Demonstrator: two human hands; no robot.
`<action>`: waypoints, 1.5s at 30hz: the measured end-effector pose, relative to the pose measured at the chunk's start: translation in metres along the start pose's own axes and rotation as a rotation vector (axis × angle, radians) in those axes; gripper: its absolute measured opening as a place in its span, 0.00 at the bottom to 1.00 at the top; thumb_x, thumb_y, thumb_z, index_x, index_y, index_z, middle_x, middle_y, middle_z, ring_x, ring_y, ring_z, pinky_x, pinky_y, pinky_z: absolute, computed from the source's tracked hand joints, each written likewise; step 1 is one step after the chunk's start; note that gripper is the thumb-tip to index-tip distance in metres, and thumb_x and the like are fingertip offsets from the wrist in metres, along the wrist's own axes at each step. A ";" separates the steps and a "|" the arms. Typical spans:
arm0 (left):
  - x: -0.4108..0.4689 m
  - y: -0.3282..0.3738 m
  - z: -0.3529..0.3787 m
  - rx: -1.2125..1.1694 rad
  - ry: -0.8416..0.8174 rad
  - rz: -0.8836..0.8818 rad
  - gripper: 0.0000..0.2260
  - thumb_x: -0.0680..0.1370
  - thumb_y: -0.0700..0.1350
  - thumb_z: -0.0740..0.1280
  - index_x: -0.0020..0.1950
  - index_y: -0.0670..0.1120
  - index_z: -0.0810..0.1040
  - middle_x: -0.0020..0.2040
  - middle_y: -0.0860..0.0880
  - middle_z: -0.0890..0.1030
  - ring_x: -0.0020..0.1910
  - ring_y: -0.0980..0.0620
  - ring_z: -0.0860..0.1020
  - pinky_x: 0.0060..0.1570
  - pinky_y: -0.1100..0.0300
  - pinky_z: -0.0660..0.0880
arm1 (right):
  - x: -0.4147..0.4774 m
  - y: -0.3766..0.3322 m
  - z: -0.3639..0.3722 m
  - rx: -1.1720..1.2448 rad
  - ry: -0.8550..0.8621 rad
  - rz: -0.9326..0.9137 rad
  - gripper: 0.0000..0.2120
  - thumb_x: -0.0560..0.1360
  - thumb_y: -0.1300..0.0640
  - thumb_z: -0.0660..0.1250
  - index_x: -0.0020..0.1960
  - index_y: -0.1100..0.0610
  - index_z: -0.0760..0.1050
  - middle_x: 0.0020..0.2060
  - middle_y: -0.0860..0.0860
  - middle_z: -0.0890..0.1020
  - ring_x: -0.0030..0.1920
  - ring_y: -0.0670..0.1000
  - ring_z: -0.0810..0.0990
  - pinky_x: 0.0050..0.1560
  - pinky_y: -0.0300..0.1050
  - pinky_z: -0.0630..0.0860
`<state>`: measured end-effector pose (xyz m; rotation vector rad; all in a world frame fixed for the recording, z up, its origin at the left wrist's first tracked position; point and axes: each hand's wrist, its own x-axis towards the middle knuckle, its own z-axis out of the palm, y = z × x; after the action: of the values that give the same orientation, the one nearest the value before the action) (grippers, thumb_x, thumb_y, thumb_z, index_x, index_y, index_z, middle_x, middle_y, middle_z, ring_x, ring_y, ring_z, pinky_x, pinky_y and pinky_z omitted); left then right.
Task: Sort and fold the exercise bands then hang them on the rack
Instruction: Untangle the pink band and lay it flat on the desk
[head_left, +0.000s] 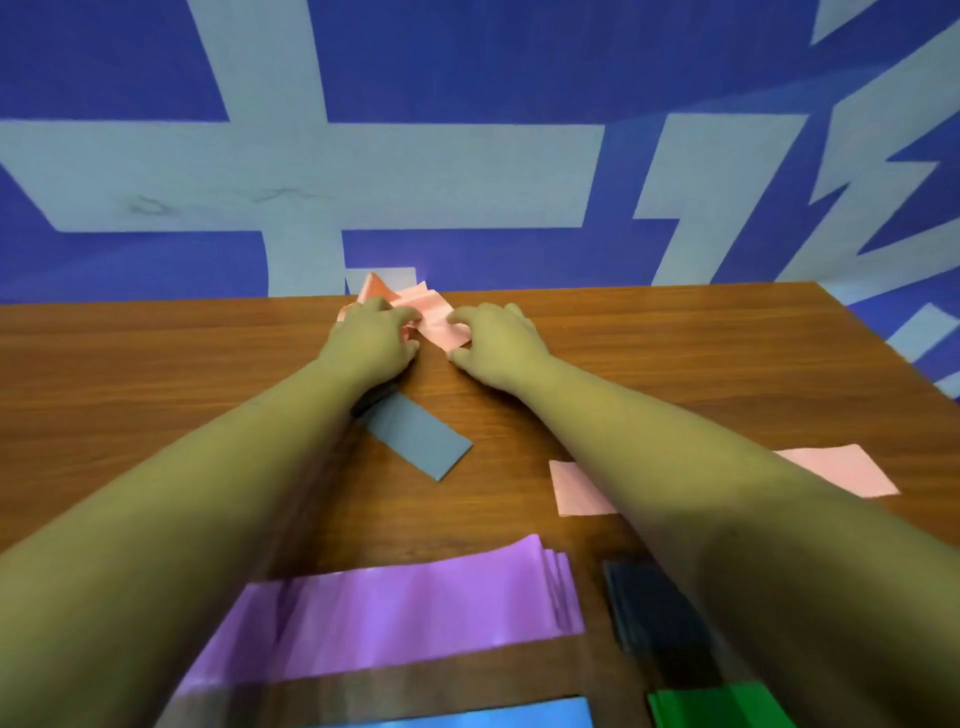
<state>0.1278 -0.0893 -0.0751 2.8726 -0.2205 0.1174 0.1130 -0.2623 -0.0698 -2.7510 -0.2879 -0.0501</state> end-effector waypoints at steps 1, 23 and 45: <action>0.006 -0.001 0.003 0.023 0.015 0.002 0.16 0.78 0.49 0.65 0.66 0.53 0.76 0.64 0.41 0.72 0.63 0.38 0.71 0.65 0.48 0.68 | 0.004 0.001 0.007 -0.029 0.024 -0.010 0.16 0.76 0.48 0.67 0.64 0.48 0.76 0.61 0.51 0.76 0.63 0.57 0.71 0.63 0.54 0.71; -0.107 0.038 -0.148 -0.390 0.021 0.183 0.17 0.73 0.39 0.70 0.59 0.52 0.73 0.59 0.51 0.76 0.56 0.52 0.74 0.49 0.61 0.69 | -0.111 -0.080 -0.166 0.541 0.418 -0.066 0.07 0.79 0.57 0.62 0.43 0.56 0.75 0.36 0.48 0.77 0.38 0.47 0.73 0.35 0.36 0.67; -0.272 0.146 -0.232 -1.286 -0.129 0.324 0.08 0.72 0.49 0.73 0.47 0.48 0.79 0.46 0.45 0.80 0.45 0.47 0.77 0.46 0.51 0.70 | -0.289 -0.110 -0.278 0.893 0.227 -0.075 0.09 0.76 0.56 0.70 0.52 0.61 0.82 0.45 0.53 0.85 0.42 0.47 0.82 0.37 0.43 0.80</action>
<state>-0.1778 -0.1309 0.1577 1.5509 -0.5383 -0.1196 -0.1912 -0.3202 0.2075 -1.8290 -0.2644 -0.1982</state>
